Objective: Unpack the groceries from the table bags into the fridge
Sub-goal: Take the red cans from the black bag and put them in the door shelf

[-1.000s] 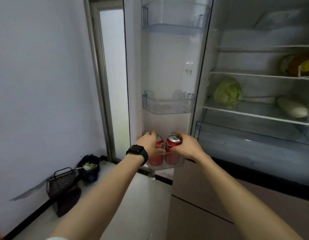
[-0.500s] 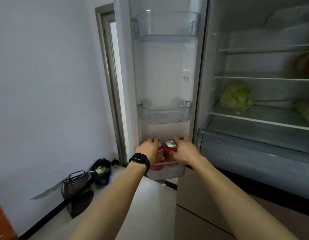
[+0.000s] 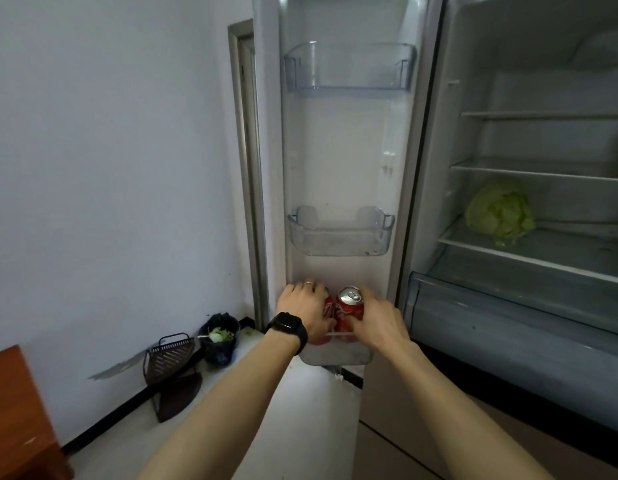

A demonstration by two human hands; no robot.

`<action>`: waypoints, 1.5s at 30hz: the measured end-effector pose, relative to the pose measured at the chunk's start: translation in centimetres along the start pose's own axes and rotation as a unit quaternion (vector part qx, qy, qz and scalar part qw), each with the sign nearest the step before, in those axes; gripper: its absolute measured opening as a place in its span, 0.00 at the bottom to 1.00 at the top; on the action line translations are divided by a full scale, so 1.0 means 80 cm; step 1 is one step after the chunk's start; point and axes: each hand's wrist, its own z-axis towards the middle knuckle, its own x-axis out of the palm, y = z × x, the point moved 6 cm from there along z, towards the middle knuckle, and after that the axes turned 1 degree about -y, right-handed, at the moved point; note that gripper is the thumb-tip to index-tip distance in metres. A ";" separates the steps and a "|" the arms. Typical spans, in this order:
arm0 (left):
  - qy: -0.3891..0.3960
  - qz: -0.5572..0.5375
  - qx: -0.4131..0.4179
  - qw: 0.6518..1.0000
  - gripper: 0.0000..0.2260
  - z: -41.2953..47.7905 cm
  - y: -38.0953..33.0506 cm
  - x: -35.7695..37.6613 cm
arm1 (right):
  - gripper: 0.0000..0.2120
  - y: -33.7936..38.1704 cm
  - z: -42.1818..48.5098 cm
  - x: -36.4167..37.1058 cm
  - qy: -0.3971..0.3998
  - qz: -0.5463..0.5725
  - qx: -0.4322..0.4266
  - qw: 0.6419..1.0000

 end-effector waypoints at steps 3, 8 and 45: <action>0.011 0.008 0.017 1.000 0.30 -0.001 0.001 0.004 | 0.37 0.003 0.004 0.000 0.013 -0.017 0.020 1.000; 0.006 0.037 0.050 0.998 0.33 -0.004 0.006 0.007 | 0.38 0.014 0.006 0.008 0.013 -0.018 0.049 0.999; -0.050 -0.104 -0.021 0.993 0.23 -0.212 0.152 -0.017 | 0.13 0.131 -0.187 0.040 -0.141 0.123 -0.084 0.979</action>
